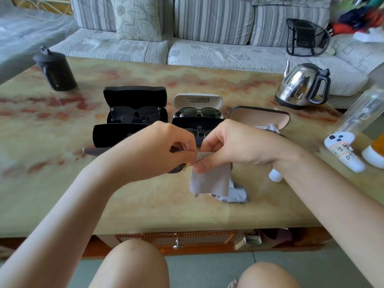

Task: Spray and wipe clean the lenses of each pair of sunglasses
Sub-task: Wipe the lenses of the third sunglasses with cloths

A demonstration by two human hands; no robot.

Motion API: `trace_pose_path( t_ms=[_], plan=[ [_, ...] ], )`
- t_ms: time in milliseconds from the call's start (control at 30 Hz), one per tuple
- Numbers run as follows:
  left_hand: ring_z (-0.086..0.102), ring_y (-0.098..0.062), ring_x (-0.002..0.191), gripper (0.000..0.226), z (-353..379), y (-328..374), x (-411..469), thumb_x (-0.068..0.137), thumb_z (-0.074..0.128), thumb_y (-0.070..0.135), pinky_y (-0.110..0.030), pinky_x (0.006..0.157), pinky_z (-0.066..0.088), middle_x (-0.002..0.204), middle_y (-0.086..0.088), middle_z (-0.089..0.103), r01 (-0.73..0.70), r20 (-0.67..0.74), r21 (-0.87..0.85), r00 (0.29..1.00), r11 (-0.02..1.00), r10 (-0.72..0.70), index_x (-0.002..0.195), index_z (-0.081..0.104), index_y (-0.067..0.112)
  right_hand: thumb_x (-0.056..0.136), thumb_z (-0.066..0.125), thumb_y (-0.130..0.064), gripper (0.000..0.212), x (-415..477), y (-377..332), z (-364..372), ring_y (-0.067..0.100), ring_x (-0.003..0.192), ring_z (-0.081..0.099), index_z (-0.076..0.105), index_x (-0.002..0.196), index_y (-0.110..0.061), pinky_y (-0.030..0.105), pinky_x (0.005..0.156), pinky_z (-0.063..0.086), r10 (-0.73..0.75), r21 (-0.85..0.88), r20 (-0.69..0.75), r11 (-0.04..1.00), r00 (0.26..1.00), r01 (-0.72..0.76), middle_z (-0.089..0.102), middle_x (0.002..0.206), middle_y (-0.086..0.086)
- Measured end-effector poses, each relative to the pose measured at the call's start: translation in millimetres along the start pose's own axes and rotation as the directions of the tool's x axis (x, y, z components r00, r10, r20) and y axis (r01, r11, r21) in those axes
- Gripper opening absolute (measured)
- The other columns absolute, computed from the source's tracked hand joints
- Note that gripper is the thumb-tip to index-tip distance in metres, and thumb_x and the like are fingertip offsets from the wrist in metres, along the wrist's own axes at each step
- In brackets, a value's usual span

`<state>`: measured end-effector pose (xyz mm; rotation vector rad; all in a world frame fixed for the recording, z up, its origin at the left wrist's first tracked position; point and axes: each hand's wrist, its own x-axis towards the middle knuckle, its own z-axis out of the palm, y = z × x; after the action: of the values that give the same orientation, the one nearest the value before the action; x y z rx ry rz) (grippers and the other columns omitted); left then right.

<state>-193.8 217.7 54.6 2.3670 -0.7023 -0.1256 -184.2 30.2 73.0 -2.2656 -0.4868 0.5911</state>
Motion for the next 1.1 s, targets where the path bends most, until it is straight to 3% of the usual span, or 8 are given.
trace_pose_path(
  t_ms=[100, 200, 333, 467, 600, 833, 967, 1100],
  plan=[
    [0.067, -0.011, 0.074, 0.012, -0.5, -1.8, -1.9, 0.085, 0.067, 0.023, -0.036, 0.074, 0.053, 0.076, 0.007, 0.072, -0.006, 0.01, 0.01, 1.0, 1.0, 0.006, 0.074, 0.069, 0.028, 0.072, 0.085, -0.027, 0.017, 1.1, -3.0, 4.3, 0.013, 0.067, 0.06, 0.077, 0.078, -0.013, 0.029, 0.064, 0.044, 0.0, -0.009, 0.007, 1.0, 1.0, 0.0, 0.074, 0.077, 0.008],
    [0.068, -0.006, 0.075, 0.011, -2.2, -2.6, -4.5, 0.085, 0.068, 0.022, -0.028, 0.074, 0.052, 0.076, 0.01, 0.072, -0.003, 0.015, -0.043, 1.0, 0.999, 0.003, 0.076, 0.072, 0.026, 0.074, 0.083, -0.024, 0.013, -4.9, -0.1, 1.3, 0.008, 0.061, 0.059, 0.072, 0.068, -0.021, 0.018, 0.056, 0.042, -0.006, 0.0, 0.051, 1.0, 0.999, 0.006, 0.07, 0.065, -0.004],
    [0.067, 0.003, 0.077, 0.009, -5.2, -2.9, -6.9, 0.085, 0.068, 0.026, -0.015, 0.074, 0.051, 0.077, 0.019, 0.071, 0.001, 0.034, -0.046, 0.999, 0.999, 0.0, 0.077, 0.072, 0.027, 0.076, 0.081, -0.021, 0.01, -14.8, 7.4, -10.0, 0.011, 0.072, 0.068, 0.073, 0.077, -0.016, 0.02, 0.065, 0.048, 0.014, -0.014, 0.098, 1.0, 0.995, -0.013, 0.076, 0.077, 0.004],
    [0.067, 0.005, 0.077, 0.009, -8.4, -2.6, -8.2, 0.084, 0.066, 0.028, -0.015, 0.078, 0.051, 0.079, 0.021, 0.071, 0.015, 0.015, -0.076, 1.0, 0.997, -0.014, 0.076, 0.071, 0.029, 0.076, 0.079, -0.01, 0.009, -22.4, 12.7, -21.6, 0.007, 0.07, 0.069, 0.073, 0.082, -0.012, 0.017, 0.066, 0.052, 0.014, 0.019, 0.092, 1.0, 0.996, -0.016, 0.076, 0.076, 0.001],
    [0.067, -0.003, 0.071, 0.01, -2.3, 1.5, -7.7, 0.085, 0.066, 0.025, -0.023, 0.071, 0.052, 0.075, 0.014, 0.071, 0.004, -0.011, -0.042, 1.0, 0.999, -0.004, 0.076, 0.07, 0.027, 0.073, 0.083, -0.018, 0.015, -20.2, 7.7, -14.3, 0.014, 0.071, 0.066, 0.073, 0.08, -0.01, 0.026, 0.067, 0.048, -0.008, -0.029, 0.078, 1.0, 0.997, 0.01, 0.075, 0.078, 0.01],
    [0.064, -0.009, 0.068, 0.015, 4.6, 5.1, -5.0, 0.085, 0.066, 0.024, -0.035, 0.068, 0.054, 0.073, 0.008, 0.071, 0.015, -0.022, 0.057, 1.0, 0.998, -0.014, 0.072, 0.067, 0.029, 0.072, 0.085, -0.022, 0.016, -3.5, -5.2, 7.6, 0.013, 0.062, 0.059, 0.075, 0.076, -0.009, 0.032, 0.059, 0.046, -0.039, -0.027, -0.008, 0.999, 0.999, 0.039, 0.07, 0.069, 0.01],
    [0.066, -0.003, 0.072, 0.01, -0.8, 0.4, -9.0, 0.083, 0.065, 0.031, -0.031, 0.073, 0.055, 0.075, 0.013, 0.071, 0.034, -0.01, 0.018, 0.999, 0.999, -0.034, 0.075, 0.069, 0.031, 0.074, 0.083, -0.023, 0.018, -10.1, -0.9, 7.1, 0.016, 0.063, 0.058, 0.072, 0.075, -0.008, 0.032, 0.06, 0.041, -0.04, -0.014, -0.005, 0.999, 0.999, 0.04, 0.07, 0.07, 0.011],
    [0.066, -0.003, 0.072, 0.011, -4.5, -1.2, -10.1, 0.08, 0.061, 0.038, -0.025, 0.072, 0.053, 0.075, 0.014, 0.071, 0.026, 0.005, 0.004, 1.0, 1.0, -0.026, 0.076, 0.069, 0.032, 0.076, 0.081, -0.021, 0.019, -18.4, 9.5, -6.1, 0.027, 0.081, 0.073, 0.073, 0.086, -0.008, 0.043, 0.075, 0.055, 0.001, -0.046, 0.018, 0.999, 1.0, 0.0, 0.076, 0.081, 0.007]
  ],
)
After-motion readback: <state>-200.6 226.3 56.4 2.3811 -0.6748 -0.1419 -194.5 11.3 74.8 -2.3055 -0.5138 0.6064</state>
